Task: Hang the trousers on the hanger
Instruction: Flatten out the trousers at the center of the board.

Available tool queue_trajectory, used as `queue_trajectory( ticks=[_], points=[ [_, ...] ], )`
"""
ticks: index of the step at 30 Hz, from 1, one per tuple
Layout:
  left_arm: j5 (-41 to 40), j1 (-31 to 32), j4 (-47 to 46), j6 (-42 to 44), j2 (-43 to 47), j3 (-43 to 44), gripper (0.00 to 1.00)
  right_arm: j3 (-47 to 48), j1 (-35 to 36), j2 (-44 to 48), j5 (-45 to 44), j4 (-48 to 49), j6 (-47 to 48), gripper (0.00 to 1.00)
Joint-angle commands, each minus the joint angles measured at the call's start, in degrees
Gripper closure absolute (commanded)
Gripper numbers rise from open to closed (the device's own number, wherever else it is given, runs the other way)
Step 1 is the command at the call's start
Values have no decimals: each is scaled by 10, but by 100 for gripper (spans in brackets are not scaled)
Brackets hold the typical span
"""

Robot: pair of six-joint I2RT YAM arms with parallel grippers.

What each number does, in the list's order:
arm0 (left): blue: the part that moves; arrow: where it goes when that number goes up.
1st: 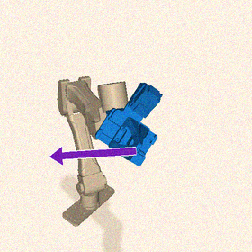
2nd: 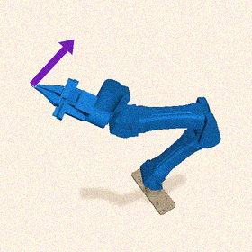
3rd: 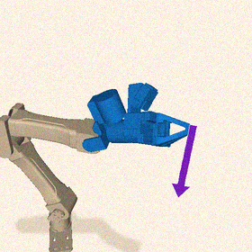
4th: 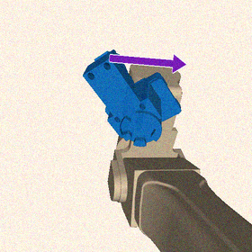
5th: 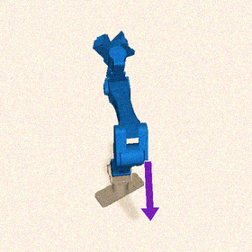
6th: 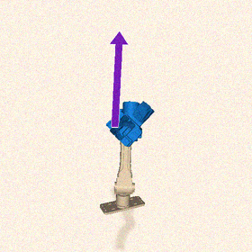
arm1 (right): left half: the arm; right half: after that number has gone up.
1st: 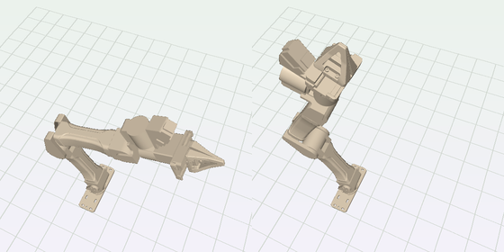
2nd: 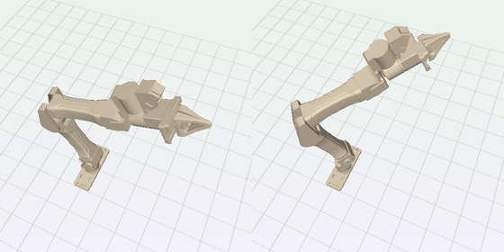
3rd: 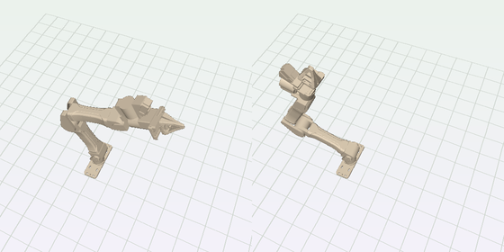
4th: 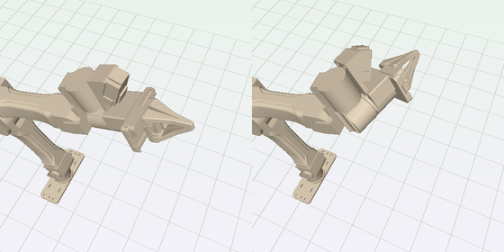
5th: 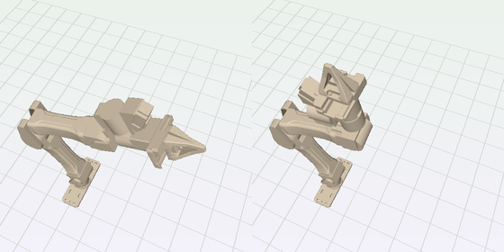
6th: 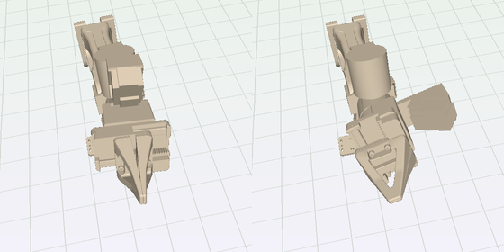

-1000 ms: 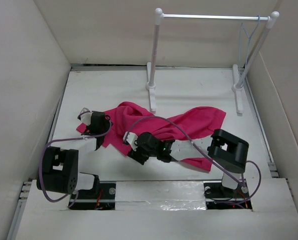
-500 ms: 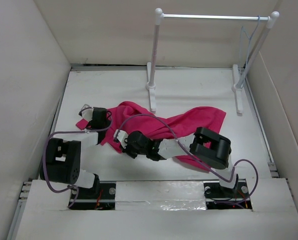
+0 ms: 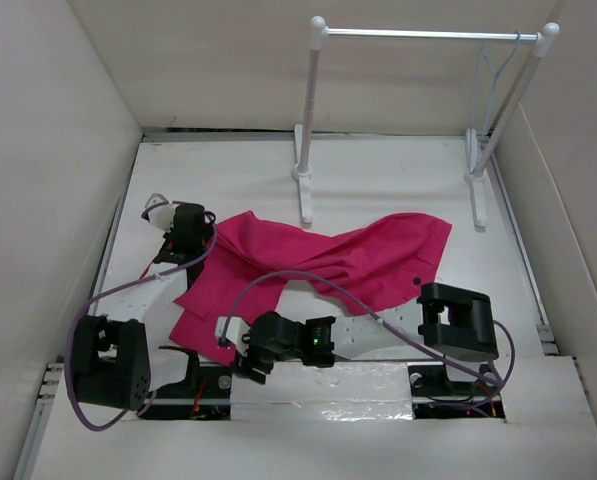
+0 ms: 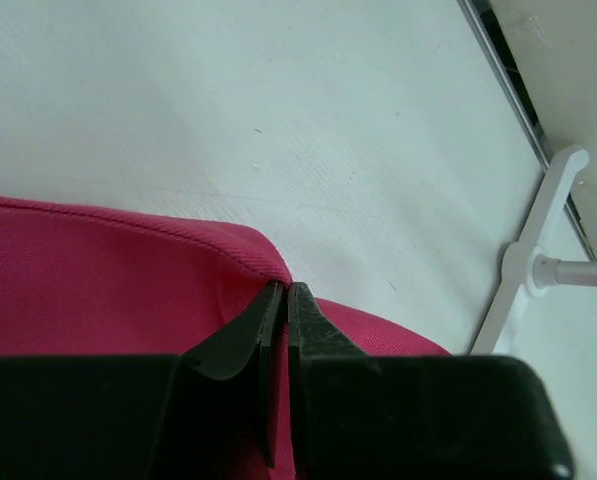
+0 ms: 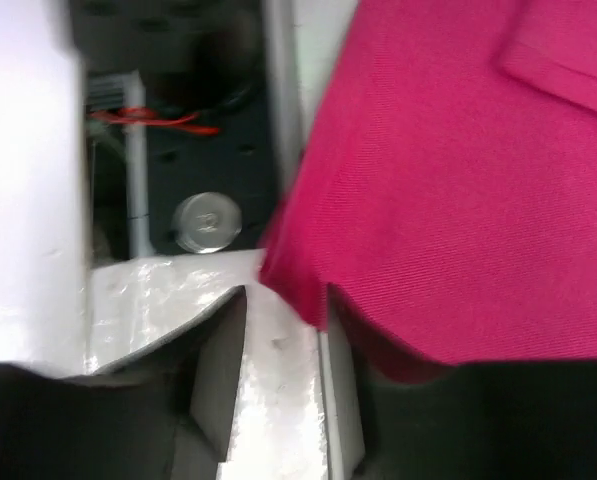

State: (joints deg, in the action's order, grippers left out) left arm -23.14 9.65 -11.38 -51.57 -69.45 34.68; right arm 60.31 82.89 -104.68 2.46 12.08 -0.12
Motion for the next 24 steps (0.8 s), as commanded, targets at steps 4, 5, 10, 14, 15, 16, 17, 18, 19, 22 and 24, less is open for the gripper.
queue_trajectory(
  ticks=[4,5,10,14,15,16,17,18,19,22,24],
  points=[
    [-21,-1,23,20,41,45,100,21,-33,117,-74,-99,11,6],
    [-24,-1,27,23,48,55,100,13,-53,137,-73,-109,17,7],
    [-27,-1,47,51,20,162,100,-66,-228,264,-71,-103,7,60],
    [-31,-1,73,69,-55,249,100,-134,-308,326,-168,-118,-65,100],
    [-32,-1,79,72,-64,264,100,-155,-320,344,-224,-118,-86,100],
    [-33,-1,91,74,-68,288,100,-178,-333,364,-247,-117,-120,99],
    [-36,7,92,79,-71,293,100,-222,-371,402,-262,-115,-134,91],
    [-38,7,87,82,-68,294,100,-243,-397,418,-278,-112,-146,80],
    [-37,14,74,83,-63,290,100,-262,-427,432,-275,-108,-160,60],
    [-35,14,49,96,-57,275,100,-311,-554,474,-235,-98,-166,29],
    [-42,7,64,118,-89,320,100,-325,-632,484,-196,-84,-162,26]
  ],
)
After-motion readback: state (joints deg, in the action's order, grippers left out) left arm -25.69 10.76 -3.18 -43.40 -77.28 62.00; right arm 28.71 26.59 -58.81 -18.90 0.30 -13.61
